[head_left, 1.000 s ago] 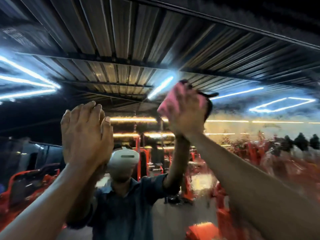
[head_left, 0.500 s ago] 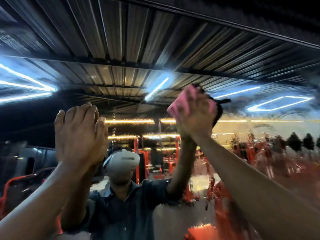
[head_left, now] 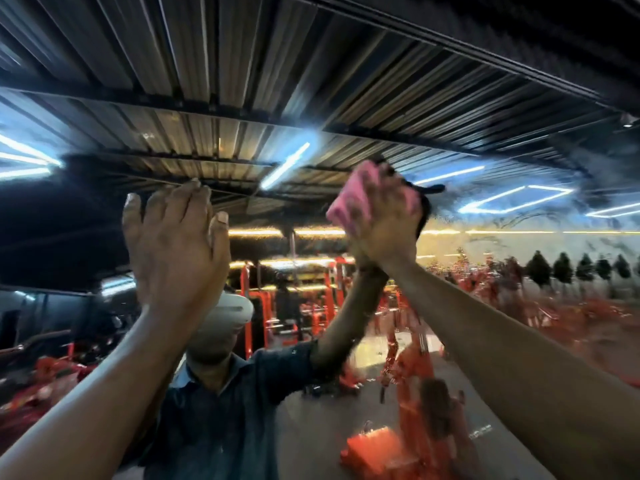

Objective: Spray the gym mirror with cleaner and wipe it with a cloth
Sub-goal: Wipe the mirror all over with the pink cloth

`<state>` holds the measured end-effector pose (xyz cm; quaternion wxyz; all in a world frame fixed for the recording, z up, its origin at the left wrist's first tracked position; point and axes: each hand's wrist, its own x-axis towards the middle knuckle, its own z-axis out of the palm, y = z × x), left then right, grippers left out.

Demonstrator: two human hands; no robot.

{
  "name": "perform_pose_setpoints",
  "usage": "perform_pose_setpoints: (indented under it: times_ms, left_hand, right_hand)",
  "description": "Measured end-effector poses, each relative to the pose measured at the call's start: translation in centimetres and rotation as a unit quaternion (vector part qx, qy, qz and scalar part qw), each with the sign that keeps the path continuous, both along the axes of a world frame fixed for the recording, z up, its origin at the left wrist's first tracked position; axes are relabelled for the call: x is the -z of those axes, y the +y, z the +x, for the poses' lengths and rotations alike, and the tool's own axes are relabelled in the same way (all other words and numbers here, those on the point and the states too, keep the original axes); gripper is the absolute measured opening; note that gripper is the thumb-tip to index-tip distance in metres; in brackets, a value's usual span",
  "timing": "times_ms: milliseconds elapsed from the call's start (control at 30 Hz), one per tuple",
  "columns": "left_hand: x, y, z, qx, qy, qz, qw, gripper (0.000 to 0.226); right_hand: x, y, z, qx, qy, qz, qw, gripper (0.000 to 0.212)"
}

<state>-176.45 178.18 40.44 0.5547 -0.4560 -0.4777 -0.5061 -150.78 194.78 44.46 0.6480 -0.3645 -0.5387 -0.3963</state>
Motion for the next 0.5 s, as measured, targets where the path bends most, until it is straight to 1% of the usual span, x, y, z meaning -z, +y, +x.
perform_pose_setpoints:
  times_ms: [33, 67, 100, 133, 167, 200, 233, 267, 300, 333, 367, 400, 433, 467, 500]
  left_hand:
    - [0.1, 0.4, 1.0, -0.003, 0.010, -0.016, 1.000, 0.050]
    - [0.1, 0.7, 1.9, -0.003, 0.017, -0.031, 0.999, 0.052]
    - [0.2, 1.1, 3.0, -0.001, 0.022, -0.043, 0.999, 0.053]
    - [0.3, 1.6, 4.1, 0.003, 0.024, -0.052, 0.998, 0.055]
    - [0.4, 2.2, 5.2, 0.008, 0.023, -0.058, 0.998, 0.055]
    - [0.5, 2.6, 6.3, 0.013, 0.021, -0.060, 0.998, 0.056]
    - [0.7, 3.0, 7.1, 0.017, 0.021, -0.059, 0.998, 0.055]
    - [0.9, 3.5, 8.1, 0.016, 0.021, -0.055, 0.998, 0.054]
    - [1.1, 3.9, 9.0, 0.013, 0.022, -0.052, 0.998, 0.053]
    - [1.4, 4.3, 9.9, 0.007, 0.024, -0.047, 0.999, 0.052]
    - [1.6, 4.8, 10.7, 0.000, 0.023, -0.041, 0.999, 0.050]
    - [1.9, 5.1, 11.2, -0.007, 0.023, -0.035, 0.999, 0.049]
    - [2.1, 5.6, 11.9, -0.014, 0.023, -0.030, 0.999, 0.049]
    - [2.3, 6.0, 12.6, -0.017, 0.021, -0.024, 0.999, 0.049]
    - [2.5, 6.4, 13.2, -0.020, 0.019, -0.018, 0.999, 0.049]
  right_hand:
    - [-0.8, 0.4, 0.4, -0.019, 0.108, -0.028, 0.994, 0.073]
    - [-0.8, 0.2, 0.2, -0.018, 0.163, -0.043, 0.986, 0.072]
    - [0.1, -0.3, -0.2, -0.007, 0.138, -0.050, 0.989, 0.074]
    - [2.0, -1.1, -0.7, 0.004, 0.047, -0.046, 0.998, 0.075]
    - [4.8, -2.1, -1.0, 0.001, -0.080, -0.028, 0.996, 0.075]
    - [7.7, -2.9, -0.9, -0.011, -0.217, -0.018, 0.976, 0.075]
    - [9.9, -3.6, -0.2, -0.014, -0.325, -0.006, 0.946, 0.076]
    - [10.8, -2.7, 1.4, -0.008, -0.393, 0.003, 0.919, 0.076]
    - [10.5, -1.5, 3.2, 0.003, -0.419, 0.008, 0.908, 0.075]
    - [9.3, -0.2, 5.3, 0.011, -0.395, 0.007, 0.919, 0.074]
    - [7.6, 1.7, 7.4, 0.014, -0.344, 0.006, 0.939, 0.072]
    - [5.7, 3.0, 9.1, 0.021, -0.265, 0.002, 0.964, 0.072]
    - [3.7, 3.8, 11.0, 0.026, -0.164, -0.011, 0.986, 0.074]
    - [2.0, 4.2, 12.2, 0.017, -0.060, -0.033, 0.998, 0.079]
    - [1.1, 4.2, 12.6, -0.010, 0.022, -0.055, 0.998, 0.085]
